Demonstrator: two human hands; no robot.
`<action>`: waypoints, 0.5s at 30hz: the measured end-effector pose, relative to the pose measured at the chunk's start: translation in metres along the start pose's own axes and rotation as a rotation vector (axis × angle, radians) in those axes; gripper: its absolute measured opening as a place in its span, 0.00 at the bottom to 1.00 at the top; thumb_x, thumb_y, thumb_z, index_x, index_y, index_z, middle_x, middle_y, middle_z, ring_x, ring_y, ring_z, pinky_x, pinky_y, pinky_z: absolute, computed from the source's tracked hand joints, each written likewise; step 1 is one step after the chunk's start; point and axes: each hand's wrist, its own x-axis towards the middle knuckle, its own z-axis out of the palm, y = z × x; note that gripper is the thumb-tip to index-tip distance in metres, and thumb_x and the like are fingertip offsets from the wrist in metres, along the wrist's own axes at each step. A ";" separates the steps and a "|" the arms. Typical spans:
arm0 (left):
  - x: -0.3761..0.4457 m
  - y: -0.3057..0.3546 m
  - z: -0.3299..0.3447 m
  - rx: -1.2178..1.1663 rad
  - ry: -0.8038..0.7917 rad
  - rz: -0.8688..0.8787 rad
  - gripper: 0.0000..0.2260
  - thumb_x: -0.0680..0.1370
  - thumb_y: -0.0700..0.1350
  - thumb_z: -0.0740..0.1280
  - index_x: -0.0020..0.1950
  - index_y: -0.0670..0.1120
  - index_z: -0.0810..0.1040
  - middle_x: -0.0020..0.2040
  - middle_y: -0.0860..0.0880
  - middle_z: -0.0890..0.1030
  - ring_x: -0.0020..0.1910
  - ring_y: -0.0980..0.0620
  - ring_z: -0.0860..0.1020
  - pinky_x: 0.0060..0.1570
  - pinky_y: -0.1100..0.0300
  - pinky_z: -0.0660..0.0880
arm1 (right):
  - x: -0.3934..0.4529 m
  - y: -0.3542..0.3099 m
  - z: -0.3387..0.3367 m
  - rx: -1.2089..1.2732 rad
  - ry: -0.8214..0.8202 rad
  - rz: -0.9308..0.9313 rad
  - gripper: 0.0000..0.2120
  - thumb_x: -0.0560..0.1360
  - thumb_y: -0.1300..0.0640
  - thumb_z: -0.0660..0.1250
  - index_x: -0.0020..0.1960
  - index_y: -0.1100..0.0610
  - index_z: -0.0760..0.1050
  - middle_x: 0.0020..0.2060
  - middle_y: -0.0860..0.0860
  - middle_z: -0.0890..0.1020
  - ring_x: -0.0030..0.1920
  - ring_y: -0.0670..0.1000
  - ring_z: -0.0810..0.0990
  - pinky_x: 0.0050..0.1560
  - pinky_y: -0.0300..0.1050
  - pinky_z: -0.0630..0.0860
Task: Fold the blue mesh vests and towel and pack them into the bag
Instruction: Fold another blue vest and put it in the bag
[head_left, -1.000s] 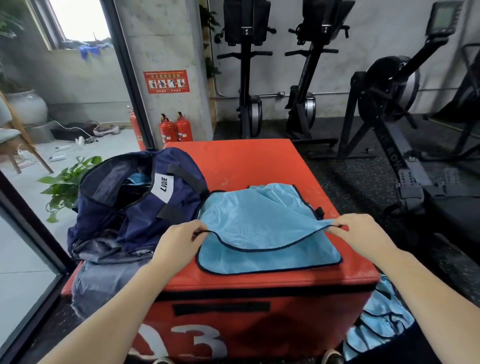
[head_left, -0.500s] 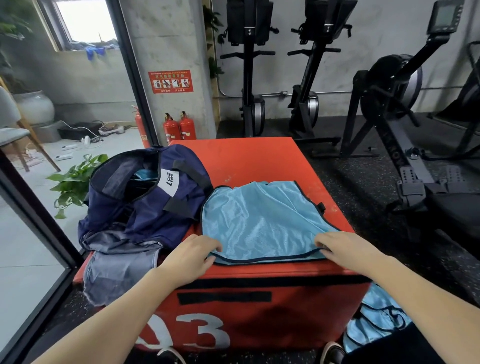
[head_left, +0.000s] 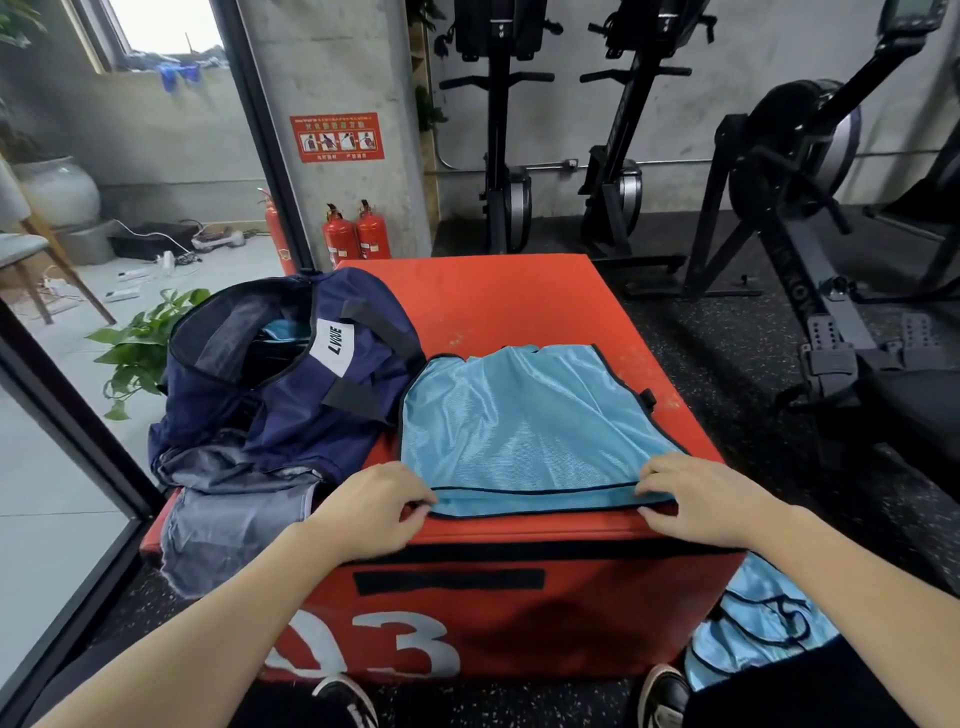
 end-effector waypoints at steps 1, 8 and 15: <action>0.000 0.003 0.001 0.025 -0.002 0.009 0.12 0.77 0.56 0.63 0.53 0.56 0.84 0.46 0.59 0.82 0.50 0.58 0.78 0.50 0.61 0.76 | 0.000 0.001 0.001 -0.027 -0.002 -0.017 0.23 0.73 0.36 0.55 0.52 0.46 0.82 0.51 0.39 0.79 0.53 0.42 0.77 0.54 0.41 0.77; 0.009 0.017 0.014 0.230 0.071 0.000 0.27 0.75 0.71 0.55 0.45 0.54 0.85 0.37 0.56 0.80 0.38 0.53 0.80 0.38 0.55 0.78 | 0.004 0.001 0.005 0.126 0.096 0.032 0.06 0.77 0.49 0.65 0.46 0.48 0.80 0.42 0.40 0.79 0.45 0.44 0.79 0.48 0.43 0.77; 0.014 0.015 0.025 0.297 0.132 -0.024 0.19 0.77 0.59 0.59 0.34 0.52 0.80 0.29 0.54 0.76 0.29 0.51 0.77 0.27 0.58 0.72 | 0.008 0.008 0.006 0.323 0.225 0.135 0.01 0.77 0.52 0.70 0.48 0.48 0.80 0.44 0.39 0.78 0.44 0.42 0.78 0.49 0.41 0.75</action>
